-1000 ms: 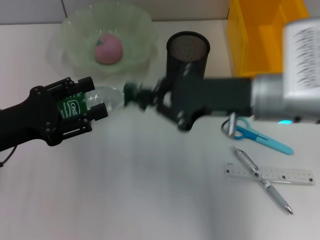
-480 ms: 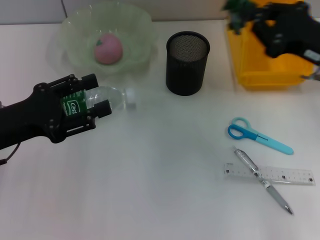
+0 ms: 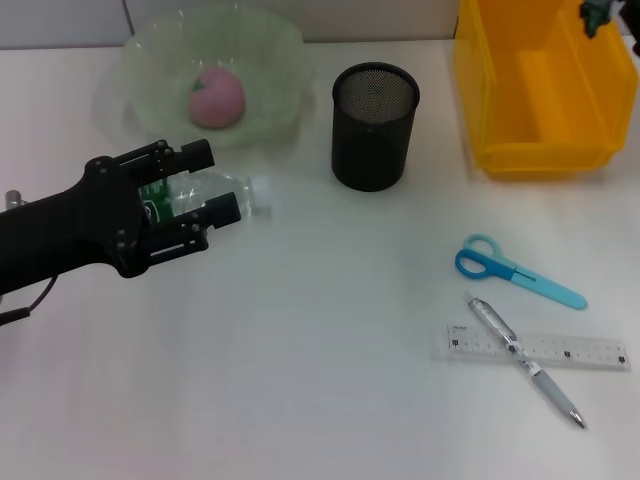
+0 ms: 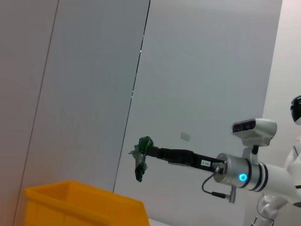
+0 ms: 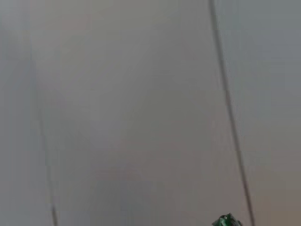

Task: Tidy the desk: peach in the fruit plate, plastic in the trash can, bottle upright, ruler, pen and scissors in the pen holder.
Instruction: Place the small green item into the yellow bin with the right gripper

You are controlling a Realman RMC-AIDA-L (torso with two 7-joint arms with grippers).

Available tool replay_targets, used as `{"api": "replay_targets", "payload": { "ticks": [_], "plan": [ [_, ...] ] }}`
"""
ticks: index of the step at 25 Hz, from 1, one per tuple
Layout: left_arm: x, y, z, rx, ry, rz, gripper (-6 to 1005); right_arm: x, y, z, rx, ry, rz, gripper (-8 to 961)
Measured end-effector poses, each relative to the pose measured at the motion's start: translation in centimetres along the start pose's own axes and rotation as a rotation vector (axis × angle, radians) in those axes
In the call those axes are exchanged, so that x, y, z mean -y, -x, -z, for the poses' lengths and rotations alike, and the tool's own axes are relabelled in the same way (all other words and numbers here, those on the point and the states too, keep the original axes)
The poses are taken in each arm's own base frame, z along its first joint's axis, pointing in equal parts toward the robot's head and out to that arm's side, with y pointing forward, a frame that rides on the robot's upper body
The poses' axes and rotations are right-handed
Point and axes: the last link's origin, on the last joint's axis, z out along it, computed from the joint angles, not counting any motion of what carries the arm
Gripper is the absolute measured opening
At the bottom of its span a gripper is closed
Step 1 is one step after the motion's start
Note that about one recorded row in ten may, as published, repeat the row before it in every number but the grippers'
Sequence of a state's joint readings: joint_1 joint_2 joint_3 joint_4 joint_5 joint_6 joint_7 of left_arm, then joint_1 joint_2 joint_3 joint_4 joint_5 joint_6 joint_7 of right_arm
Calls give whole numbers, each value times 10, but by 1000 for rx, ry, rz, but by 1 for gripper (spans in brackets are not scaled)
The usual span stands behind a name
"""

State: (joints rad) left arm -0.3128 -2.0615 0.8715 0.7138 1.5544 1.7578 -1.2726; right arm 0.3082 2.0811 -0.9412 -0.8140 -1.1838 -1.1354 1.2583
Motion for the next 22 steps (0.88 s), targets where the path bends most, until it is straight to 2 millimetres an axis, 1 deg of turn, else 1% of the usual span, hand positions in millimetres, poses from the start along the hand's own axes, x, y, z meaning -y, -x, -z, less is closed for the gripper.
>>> {"api": "replay_targets", "payload": {
  "ticks": [3, 7, 9, 15, 21, 22],
  "plan": [
    [0, 0, 0, 1, 2, 0, 715, 10, -3, 2, 1, -49, 10, 33],
    [0, 0, -1, 2, 5, 0, 715, 13, -9, 2, -14, -77, 37, 35],
    [0, 0, -1, 2, 5, 3, 714, 15, -15, -2, -36, -95, 21, 35],
    [-1, 0, -1, 0, 8, 8, 714, 20, -24, -7, -44, -136, -24, 37],
    [-2, 3, -1, -4, 7, 30, 714, 18, -30, -9, -58, -138, -28, 184],
    [-2, 4, -1, -4, 8, 31, 714, 18, -31, -9, -61, -138, -24, 231]
  ]
}}
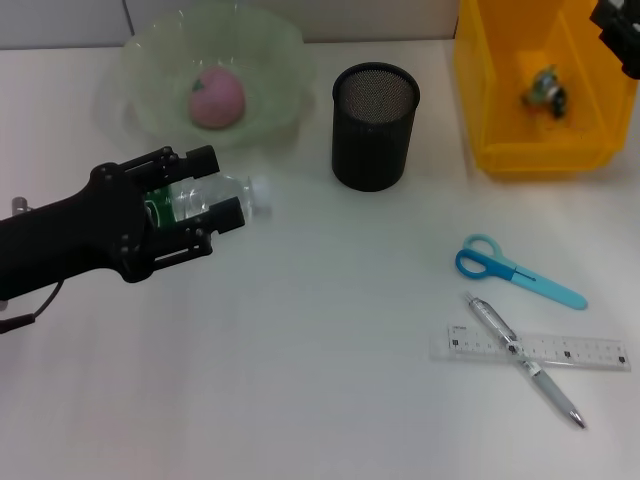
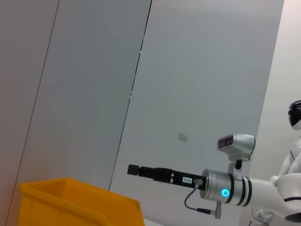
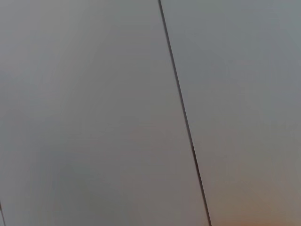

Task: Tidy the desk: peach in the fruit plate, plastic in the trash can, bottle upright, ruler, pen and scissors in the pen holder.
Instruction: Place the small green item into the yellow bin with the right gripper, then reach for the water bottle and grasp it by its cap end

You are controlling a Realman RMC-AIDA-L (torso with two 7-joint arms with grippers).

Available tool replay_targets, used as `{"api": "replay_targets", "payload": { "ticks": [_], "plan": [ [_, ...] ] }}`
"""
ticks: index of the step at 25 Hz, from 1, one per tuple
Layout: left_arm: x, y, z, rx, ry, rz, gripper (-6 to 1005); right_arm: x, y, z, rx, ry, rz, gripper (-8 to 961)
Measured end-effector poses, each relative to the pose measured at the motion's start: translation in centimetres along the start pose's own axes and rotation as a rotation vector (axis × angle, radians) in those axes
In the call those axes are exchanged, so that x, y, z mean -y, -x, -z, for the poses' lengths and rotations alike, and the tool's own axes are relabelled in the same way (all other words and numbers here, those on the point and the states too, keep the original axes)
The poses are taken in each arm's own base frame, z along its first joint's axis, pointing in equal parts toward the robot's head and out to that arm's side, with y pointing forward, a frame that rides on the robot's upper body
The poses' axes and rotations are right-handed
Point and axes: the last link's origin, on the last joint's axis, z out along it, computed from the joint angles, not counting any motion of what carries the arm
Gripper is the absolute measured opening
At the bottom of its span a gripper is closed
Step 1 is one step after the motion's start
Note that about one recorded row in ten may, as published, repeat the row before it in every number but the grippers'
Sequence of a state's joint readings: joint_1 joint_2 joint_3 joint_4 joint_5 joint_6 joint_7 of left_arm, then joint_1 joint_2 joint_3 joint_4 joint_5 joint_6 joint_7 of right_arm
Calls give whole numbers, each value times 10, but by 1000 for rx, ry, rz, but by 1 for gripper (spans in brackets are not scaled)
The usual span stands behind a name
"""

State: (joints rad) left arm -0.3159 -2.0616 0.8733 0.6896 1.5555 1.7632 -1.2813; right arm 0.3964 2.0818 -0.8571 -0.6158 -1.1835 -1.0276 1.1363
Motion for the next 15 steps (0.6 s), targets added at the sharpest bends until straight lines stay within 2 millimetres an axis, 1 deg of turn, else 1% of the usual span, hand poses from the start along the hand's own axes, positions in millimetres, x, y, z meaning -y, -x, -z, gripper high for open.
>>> {"api": "replay_targets", "payload": {
  "ticks": [4, 7, 8, 10, 11, 12, 13, 15],
  "plan": [
    [0, 0, 0, 1, 3, 2, 714, -1, -5, 1, -10, -1, -10, 421],
    [0, 0, -1, 2, 6, 1, 714, -5, -7, 5, -2, 25, -19, 466],
    [0, 0, -1, 2, 6, 1, 714, -10, -6, 9, 11, 61, -35, 481],
    [0, 0, -1, 2, 7, 2, 714, -22, -3, 20, 52, 160, -56, 511],
    [-1, 0, -1, 2, 7, 2, 714, -35, 2, 37, 115, 269, -69, 515],
    [-1, 0, -1, 2, 9, 2, 714, -35, 2, 37, 115, 269, -69, 518],
    [-1, 0, -1, 2, 9, 2, 714, -39, 5, 48, 146, 309, -81, 522],
    [-1, 0, -1, 2, 9, 3, 714, -39, 6, 60, 169, 331, -103, 528]
  ]
}}
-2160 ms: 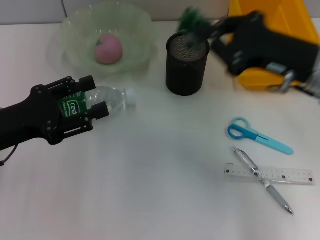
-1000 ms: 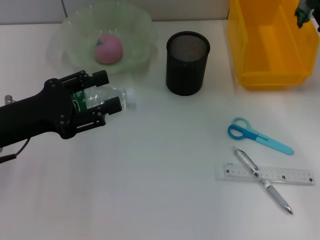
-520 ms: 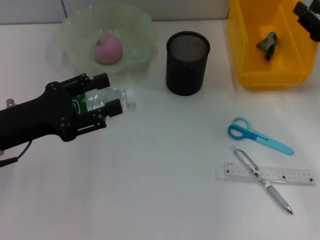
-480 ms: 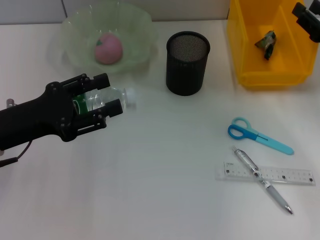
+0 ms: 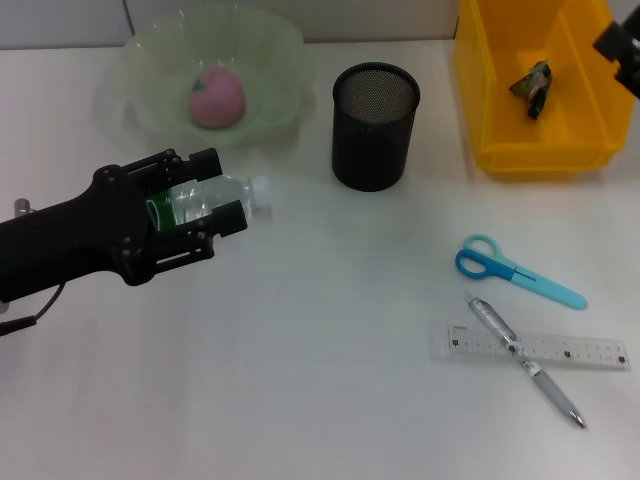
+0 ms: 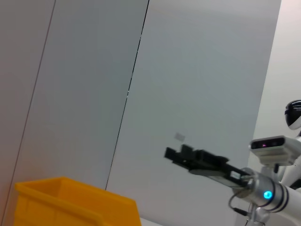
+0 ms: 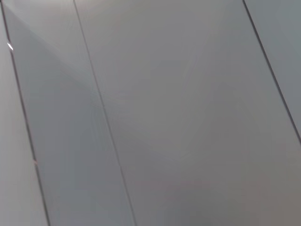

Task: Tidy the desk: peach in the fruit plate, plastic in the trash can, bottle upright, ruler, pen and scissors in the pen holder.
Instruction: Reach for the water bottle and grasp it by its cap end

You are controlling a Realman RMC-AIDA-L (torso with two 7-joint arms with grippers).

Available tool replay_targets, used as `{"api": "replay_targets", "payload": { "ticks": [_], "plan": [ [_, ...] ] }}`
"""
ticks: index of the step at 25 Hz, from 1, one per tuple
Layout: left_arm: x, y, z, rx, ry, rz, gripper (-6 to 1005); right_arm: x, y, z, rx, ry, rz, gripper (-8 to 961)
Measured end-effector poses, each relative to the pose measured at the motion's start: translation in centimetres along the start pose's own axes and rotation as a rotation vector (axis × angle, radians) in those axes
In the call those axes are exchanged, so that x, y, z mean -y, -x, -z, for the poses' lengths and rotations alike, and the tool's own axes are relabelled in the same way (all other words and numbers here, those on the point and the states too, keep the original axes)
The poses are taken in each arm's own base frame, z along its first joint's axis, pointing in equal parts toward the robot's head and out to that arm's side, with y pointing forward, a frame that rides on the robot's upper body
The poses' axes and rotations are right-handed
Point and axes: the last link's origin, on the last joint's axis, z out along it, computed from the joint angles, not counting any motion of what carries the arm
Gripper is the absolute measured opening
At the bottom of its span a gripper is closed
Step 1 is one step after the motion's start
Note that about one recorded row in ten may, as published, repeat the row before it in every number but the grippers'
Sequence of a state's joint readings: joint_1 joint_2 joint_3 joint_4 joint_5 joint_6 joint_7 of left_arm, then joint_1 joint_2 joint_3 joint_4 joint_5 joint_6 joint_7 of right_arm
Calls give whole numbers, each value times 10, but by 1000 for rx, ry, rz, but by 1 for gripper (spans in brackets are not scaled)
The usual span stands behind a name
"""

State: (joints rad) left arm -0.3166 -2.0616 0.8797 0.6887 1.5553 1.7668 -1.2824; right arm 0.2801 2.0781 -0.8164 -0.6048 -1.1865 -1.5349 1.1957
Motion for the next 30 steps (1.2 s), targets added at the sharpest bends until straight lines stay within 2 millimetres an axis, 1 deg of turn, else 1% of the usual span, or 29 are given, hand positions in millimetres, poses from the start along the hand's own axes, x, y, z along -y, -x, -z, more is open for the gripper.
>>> {"api": "replay_targets", "payload": {
  "ticks": [1, 2, 5, 6, 8, 11, 19, 25, 29, 30],
  "plan": [
    [0, 0, 1, 0, -1, 1, 714, -4, -2, 10, -4, 13, -12, 532],
    [0, 0, 1, 0, -1, 1, 714, -4, -2, 10, -4, 13, -12, 535],
    [-1, 0, 0, 1, 1, 1, 714, -12, -10, 20, -43, 38, -22, 546],
    [-1, 0, 0, 1, 2, 1, 714, -16, -15, 24, -72, 60, -29, 596],
    [0, 0, 0, 1, 4, 1, 714, -19, -17, 26, -84, 73, -31, 696],
    [0, 0, -2, 2, 3, -1, 714, -24, -23, 30, -120, 102, -39, 696],
    [1, 0, -2, 4, 3, -1, 713, -23, -24, 38, -113, 74, -49, 696],
    [3, -1, -5, 6, 1, 0, 713, -22, -30, 42, -116, 45, -79, 696],
    [16, -17, -9, 15, -33, 39, 713, -23, -35, 44, -115, 34, -97, 696],
    [23, -27, -11, 22, -44, 59, 713, -23, -35, 44, -115, 33, -100, 696]
  ]
}}
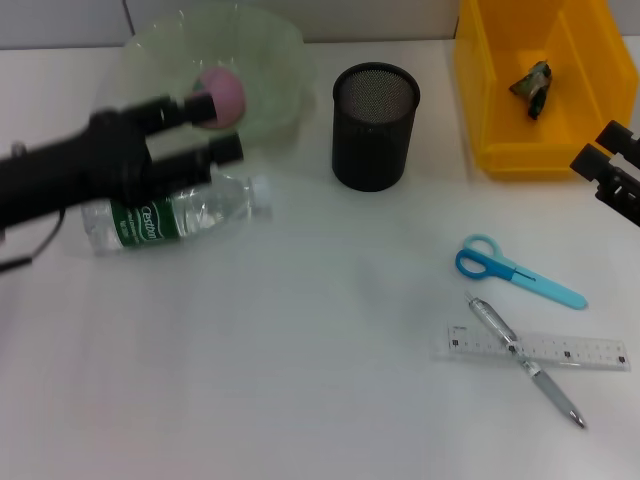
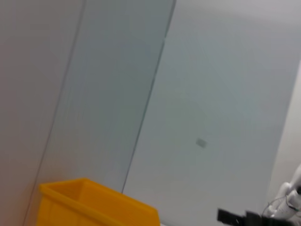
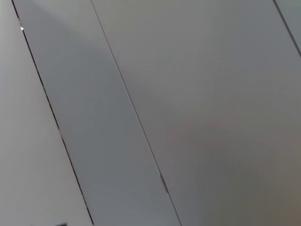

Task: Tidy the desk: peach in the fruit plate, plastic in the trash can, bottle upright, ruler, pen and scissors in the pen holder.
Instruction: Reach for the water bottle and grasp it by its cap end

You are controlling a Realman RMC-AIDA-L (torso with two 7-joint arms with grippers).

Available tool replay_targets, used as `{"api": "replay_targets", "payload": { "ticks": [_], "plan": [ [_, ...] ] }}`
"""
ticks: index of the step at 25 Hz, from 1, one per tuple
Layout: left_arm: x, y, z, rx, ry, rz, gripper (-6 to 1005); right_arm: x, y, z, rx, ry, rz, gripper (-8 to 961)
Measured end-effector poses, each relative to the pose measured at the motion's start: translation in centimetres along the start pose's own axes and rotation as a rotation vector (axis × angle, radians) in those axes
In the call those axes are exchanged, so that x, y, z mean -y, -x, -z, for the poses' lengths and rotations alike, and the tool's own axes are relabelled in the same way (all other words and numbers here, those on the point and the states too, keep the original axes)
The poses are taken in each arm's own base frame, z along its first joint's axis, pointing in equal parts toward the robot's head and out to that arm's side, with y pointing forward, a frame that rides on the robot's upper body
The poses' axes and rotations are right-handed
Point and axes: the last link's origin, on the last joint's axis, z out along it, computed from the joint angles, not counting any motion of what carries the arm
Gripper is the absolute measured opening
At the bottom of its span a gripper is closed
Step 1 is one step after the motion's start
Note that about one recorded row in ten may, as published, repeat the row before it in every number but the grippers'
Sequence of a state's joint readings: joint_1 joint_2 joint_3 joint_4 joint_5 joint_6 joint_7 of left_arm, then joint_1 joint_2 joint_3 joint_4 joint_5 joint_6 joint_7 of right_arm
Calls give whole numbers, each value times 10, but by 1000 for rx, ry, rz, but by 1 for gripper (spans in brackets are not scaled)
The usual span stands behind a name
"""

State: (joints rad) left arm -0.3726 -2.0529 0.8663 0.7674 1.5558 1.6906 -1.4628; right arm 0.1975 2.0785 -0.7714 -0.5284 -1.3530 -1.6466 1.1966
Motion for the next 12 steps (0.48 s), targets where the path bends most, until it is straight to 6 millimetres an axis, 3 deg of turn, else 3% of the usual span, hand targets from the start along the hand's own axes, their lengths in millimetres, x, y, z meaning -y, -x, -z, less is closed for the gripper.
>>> {"api": "replay_targets", "payload": {
  "ticks": [1, 2, 7, 11, 12],
  "plan": [
    [7, -16, -5, 21, 5, 7, 713, 0, -1, 0, 0, -2, -3, 696],
    [7, -16, -5, 21, 5, 7, 713, 0, -2, 0, 0, -3, -6, 695],
    [17, -52, -34, 204, 22, -6, 713, -1, -7, 0, -1, -9, -12, 695],
    [29, -67, -70, 477, -60, -59, 713, -4, -15, 1, 1, -13, -24, 695],
    [29, -67, -70, 477, -60, -59, 713, -4, -15, 1, 1, -13, -24, 695]
  ]
}}
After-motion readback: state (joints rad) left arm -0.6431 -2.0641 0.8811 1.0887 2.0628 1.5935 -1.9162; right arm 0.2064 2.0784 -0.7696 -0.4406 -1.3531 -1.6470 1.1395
